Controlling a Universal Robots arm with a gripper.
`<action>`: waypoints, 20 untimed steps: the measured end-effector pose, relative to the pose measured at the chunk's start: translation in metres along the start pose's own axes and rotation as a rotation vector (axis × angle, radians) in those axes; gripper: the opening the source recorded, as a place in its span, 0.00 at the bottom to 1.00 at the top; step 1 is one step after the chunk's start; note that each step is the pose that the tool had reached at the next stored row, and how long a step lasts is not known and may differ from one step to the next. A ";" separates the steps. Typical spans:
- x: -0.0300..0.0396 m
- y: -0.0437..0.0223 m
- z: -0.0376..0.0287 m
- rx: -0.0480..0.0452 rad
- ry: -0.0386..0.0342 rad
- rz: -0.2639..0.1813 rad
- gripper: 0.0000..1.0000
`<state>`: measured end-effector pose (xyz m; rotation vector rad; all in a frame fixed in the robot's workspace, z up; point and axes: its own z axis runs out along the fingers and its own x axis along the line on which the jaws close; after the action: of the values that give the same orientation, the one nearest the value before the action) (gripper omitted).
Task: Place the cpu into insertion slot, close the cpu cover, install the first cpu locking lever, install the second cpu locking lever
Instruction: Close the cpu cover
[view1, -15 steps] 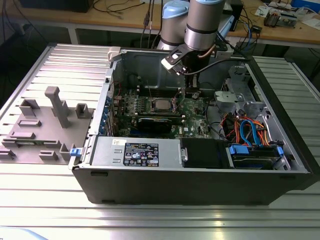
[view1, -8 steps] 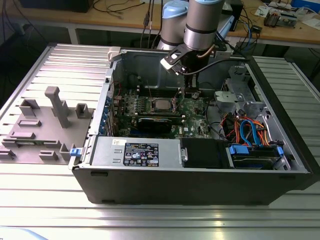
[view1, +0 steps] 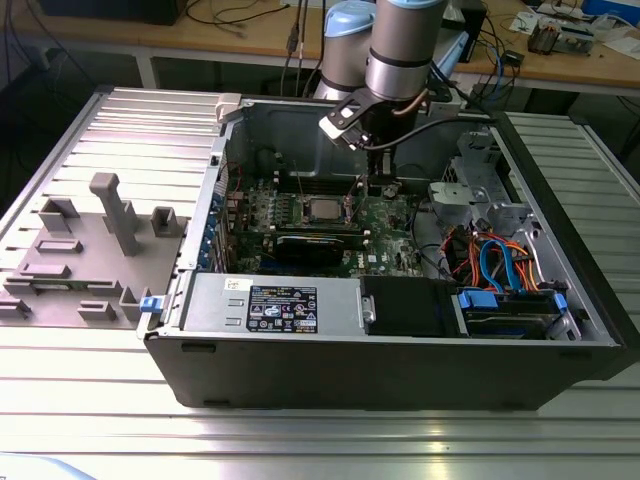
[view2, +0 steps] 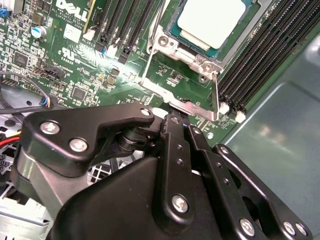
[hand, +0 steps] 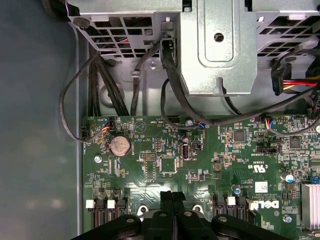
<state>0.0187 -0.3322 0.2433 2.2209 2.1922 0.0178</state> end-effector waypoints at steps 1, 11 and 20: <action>0.0000 -0.0003 0.0000 0.0000 0.0000 0.000 0.11; 0.0000 -0.0028 -0.0001 -0.0001 0.0002 0.000 0.11; 0.0000 -0.0027 -0.0038 -0.0001 0.0002 0.000 0.11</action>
<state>0.0159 -0.3322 0.2471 2.2209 2.1923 0.0182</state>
